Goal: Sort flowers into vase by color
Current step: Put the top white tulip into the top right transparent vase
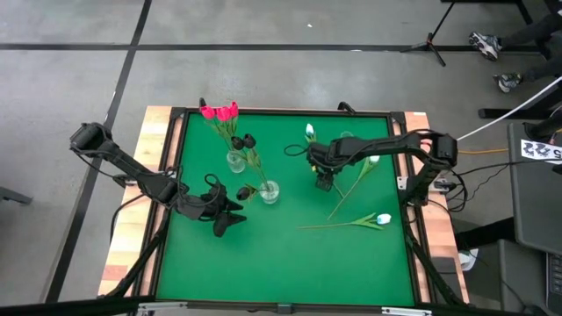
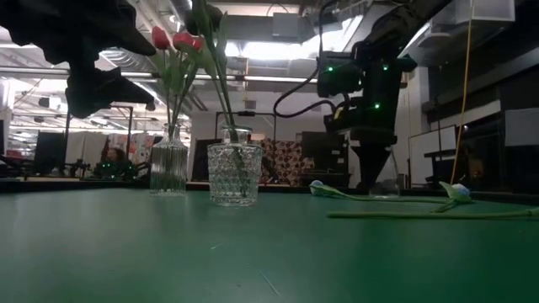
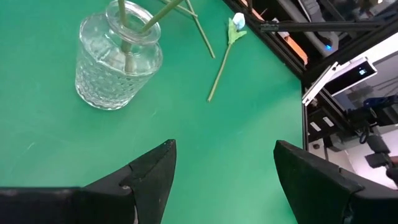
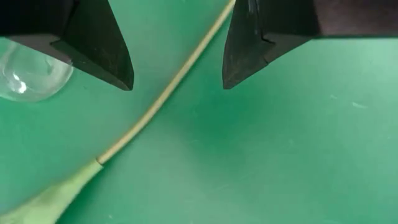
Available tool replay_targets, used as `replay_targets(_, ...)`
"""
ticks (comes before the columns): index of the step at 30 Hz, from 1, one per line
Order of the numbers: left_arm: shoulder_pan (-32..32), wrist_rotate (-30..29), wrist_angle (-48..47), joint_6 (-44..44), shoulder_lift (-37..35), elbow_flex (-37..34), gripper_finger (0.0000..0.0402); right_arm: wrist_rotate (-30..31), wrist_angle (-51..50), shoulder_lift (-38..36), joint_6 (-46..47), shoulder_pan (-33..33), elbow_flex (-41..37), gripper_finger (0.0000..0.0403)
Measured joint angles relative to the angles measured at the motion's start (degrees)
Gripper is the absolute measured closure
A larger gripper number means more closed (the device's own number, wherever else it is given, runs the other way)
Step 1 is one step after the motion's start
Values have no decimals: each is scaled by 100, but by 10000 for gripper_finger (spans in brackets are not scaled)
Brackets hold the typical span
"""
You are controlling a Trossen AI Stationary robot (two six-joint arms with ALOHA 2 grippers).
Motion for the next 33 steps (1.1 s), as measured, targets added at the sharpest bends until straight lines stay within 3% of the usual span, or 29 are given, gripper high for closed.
replay_targets(6, 4, -1, -28, 8, 0, 0, 137, -44, 189, 203, 41, 51, -2, 166)
replay_targets(11, 4, -2, -30, -40, 0, 0, 137, 41, 247, 279, 98, 32, -104, 208)
replay_targets(14, 4, -2, -31, -92, 0, 0, 137, -93, 302, 281, 119, 33, -133, 252)
replay_targets(20, 4, -2, -33, -126, 0, 0, 137, -272, 358, 285, 161, 143, -136, 387)
replay_targets(33, 4, -6, 32, -321, 0, 0, 137, -225, 322, 178, 347, 749, 283, 400)
